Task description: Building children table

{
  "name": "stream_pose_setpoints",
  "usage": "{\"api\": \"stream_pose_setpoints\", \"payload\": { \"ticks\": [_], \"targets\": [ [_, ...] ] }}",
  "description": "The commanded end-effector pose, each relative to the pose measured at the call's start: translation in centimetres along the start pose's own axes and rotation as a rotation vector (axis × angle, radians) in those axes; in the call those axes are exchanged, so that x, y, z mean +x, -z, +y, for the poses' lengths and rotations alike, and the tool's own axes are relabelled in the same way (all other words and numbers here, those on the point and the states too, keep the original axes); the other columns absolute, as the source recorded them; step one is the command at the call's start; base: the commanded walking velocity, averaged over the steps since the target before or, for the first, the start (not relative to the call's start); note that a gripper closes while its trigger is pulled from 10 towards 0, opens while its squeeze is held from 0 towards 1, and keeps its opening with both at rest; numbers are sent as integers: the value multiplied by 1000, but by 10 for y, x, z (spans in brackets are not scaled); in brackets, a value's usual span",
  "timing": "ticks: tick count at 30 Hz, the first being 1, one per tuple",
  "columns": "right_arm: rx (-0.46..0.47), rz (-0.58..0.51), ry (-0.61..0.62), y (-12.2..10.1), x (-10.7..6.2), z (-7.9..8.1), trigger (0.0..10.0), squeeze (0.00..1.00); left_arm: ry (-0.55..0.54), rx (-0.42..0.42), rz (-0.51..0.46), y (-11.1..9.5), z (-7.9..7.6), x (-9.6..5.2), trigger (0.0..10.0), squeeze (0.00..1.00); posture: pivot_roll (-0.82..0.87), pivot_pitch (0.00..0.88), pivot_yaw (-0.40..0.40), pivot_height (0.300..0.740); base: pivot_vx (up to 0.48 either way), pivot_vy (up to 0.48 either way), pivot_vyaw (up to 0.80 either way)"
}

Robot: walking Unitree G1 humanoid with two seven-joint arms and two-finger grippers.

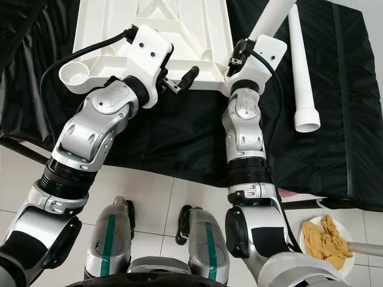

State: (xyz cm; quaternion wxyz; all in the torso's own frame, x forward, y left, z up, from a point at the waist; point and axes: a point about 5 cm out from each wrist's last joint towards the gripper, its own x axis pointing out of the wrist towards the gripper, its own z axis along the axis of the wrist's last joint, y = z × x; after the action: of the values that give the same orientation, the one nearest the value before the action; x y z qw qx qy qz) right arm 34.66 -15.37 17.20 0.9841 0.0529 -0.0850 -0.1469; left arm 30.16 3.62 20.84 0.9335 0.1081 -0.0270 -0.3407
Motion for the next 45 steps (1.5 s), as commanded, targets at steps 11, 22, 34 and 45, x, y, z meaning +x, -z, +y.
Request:
{"api": "stream_pose_setpoints", "payload": {
  "ticks": [11, 22, 34, 45],
  "targets": [
    [-78, 120, 277, 31, -3, -51, 10000, 0, 36, 19, -9, -4, -5, 2, 10000, 0, 144, 89, -93, 740, 0, 0, 0],
    [-101, 121, 494, 34, -5, -85, 10000, 0, 40, 19, -9, -5, -6, 2, 10000, 0, 140, 96, -88, 740, 0, 0, 0],
    [-86, 125, 497, 36, -4, -84, 10000, 0, 40, 17, -10, -5, -6, 2, 10000, 0, 139, 100, -85, 740, 0, 0, 0],
    [-42, 61, 330, 30, -1, -67, 10000, 1000, 39, 19, -7, -5, -6, 3, 10000, 0, 139, 100, -86, 740, 0, 0, 0]
  ]
}}
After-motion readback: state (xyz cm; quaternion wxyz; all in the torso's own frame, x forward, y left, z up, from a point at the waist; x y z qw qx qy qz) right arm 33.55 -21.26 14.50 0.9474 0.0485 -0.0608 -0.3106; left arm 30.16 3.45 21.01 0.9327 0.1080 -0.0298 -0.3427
